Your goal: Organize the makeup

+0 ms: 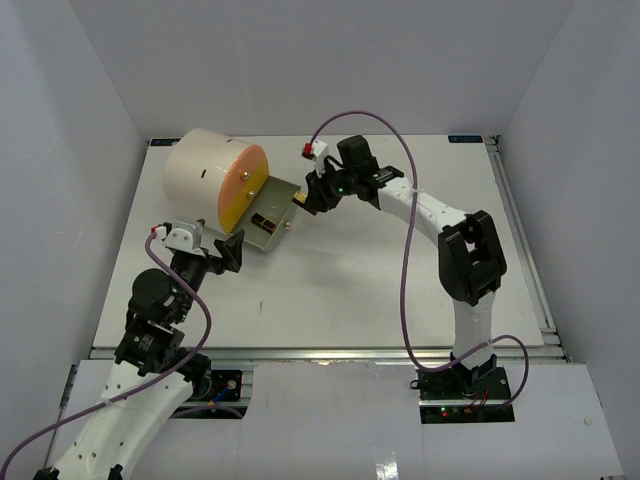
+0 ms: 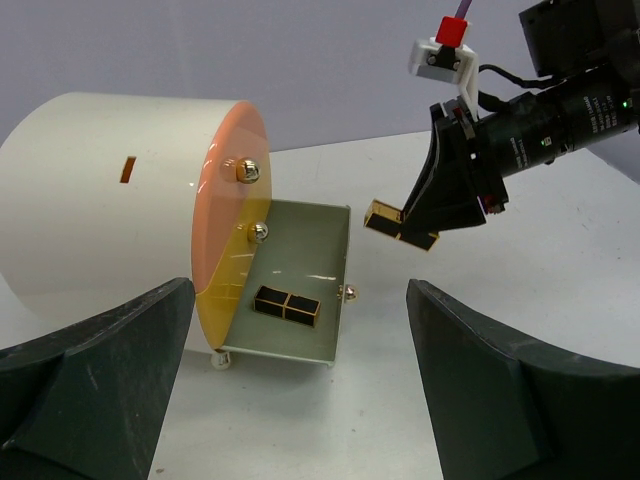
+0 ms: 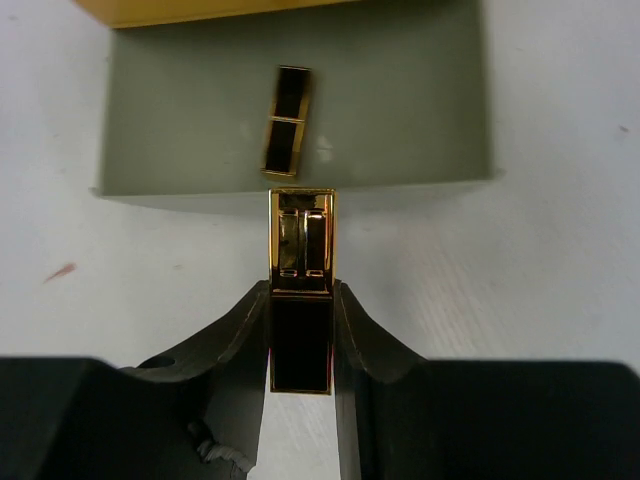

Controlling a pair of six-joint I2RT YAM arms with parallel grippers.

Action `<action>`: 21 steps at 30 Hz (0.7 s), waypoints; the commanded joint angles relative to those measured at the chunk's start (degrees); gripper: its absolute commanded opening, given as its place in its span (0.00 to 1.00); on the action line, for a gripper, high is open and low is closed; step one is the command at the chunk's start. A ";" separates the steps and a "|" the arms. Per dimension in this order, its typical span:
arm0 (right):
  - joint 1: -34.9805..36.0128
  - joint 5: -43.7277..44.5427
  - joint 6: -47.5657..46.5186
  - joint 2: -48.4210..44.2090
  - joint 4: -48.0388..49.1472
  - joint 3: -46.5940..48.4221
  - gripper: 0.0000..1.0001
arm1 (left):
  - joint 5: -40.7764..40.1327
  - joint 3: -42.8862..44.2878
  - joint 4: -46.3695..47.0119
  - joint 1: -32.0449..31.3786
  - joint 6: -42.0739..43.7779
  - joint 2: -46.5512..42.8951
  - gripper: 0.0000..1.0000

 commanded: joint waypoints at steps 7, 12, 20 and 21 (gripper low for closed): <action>5.30 -6.63 0.07 5.37 -2.94 13.45 0.08 | -0.74 0.32 0.35 0.54 -0.24 -1.53 0.98; 6.24 0.64 11.87 8.65 2.71 16.45 0.08 | -0.83 0.32 0.35 0.72 -0.13 -1.59 0.98; 7.80 6.82 13.59 13.04 3.75 19.46 0.35 | -0.73 0.32 0.44 0.98 -0.21 -0.97 0.98; 7.85 7.63 13.38 13.39 3.80 19.96 0.38 | -0.63 0.32 0.39 1.04 -0.11 -0.87 0.98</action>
